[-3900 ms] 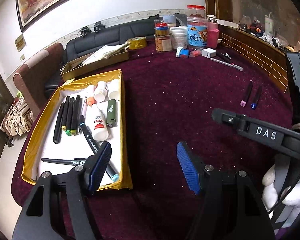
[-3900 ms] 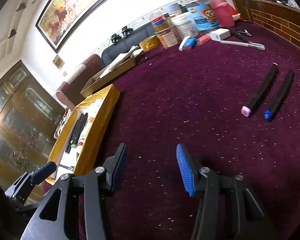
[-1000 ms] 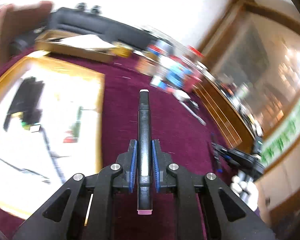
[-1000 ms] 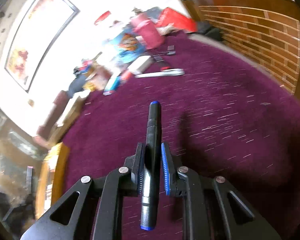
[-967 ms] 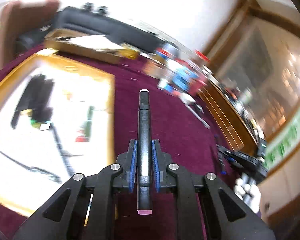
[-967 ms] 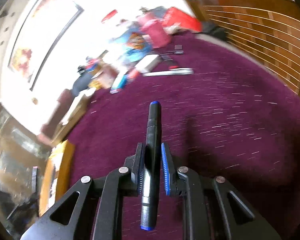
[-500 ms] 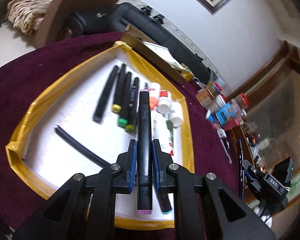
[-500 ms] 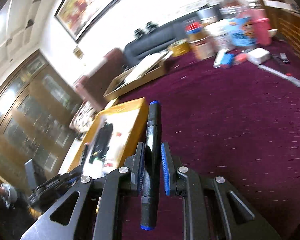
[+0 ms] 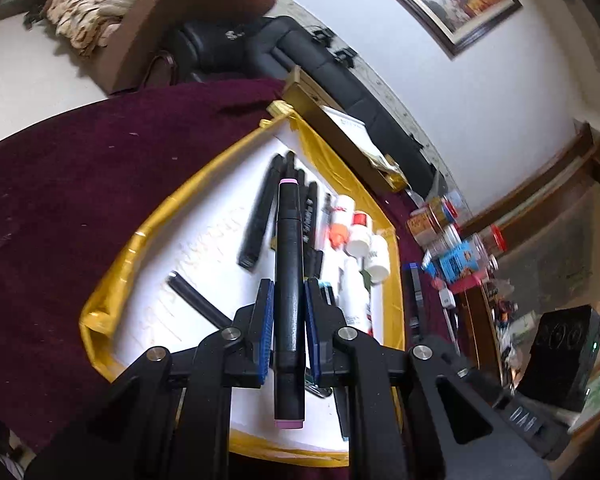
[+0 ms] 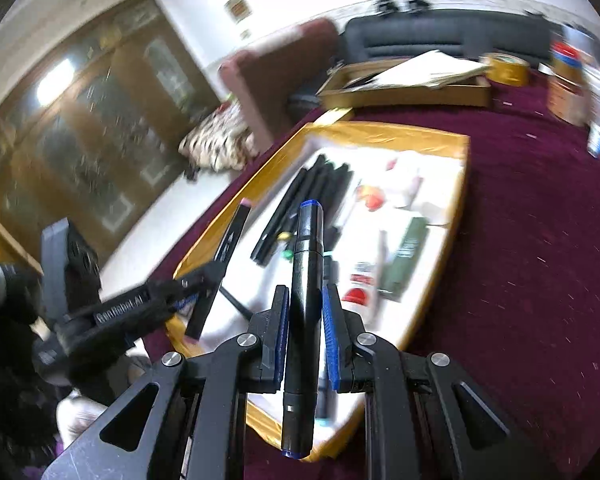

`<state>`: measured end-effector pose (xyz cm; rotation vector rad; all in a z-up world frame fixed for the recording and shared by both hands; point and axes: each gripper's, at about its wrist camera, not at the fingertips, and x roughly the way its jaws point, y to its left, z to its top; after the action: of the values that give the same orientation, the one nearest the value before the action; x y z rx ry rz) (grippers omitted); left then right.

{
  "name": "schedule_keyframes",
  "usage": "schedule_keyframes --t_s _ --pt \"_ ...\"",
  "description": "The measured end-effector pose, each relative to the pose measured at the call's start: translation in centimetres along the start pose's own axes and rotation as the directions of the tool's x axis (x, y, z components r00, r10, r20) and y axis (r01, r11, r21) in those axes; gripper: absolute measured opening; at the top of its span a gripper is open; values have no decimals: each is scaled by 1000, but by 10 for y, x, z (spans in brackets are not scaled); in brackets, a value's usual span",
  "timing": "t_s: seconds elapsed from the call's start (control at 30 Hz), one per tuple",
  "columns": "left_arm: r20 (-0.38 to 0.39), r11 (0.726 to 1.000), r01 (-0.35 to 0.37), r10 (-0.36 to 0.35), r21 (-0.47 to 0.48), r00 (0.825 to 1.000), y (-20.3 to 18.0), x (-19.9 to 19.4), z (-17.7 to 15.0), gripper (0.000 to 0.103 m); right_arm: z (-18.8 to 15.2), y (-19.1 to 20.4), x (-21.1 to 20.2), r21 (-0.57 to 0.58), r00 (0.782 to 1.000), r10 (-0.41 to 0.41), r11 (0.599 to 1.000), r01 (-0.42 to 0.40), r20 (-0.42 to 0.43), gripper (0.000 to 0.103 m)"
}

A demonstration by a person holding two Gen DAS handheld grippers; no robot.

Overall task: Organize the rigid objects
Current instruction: 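Carry both markers over the tray with both grippers, then lower the markers into the tray and open both grippers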

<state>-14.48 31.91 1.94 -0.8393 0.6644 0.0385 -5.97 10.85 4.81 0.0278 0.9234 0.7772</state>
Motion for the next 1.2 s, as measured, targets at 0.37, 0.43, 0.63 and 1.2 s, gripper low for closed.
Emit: schedule_keyframes --t_s 0.37,0.43,0.63,1.2 --pt "18 997 73 -72 -36 997 1 -3 3 34 3 53 66 -293 985 -140 950 105 -99 14" --pt "23 994 97 -96 -50 995 5 -9 5 34 3 64 74 -377 975 -206 912 160 -85 14" --pt "87 994 91 -86 -64 993 13 -33 15 60 -1 80 90 -466 969 -210 876 128 -128 15" --pt "206 996 84 -79 -15 975 24 -72 26 68 -10 86 84 -392 965 -205 911 127 -165 20"
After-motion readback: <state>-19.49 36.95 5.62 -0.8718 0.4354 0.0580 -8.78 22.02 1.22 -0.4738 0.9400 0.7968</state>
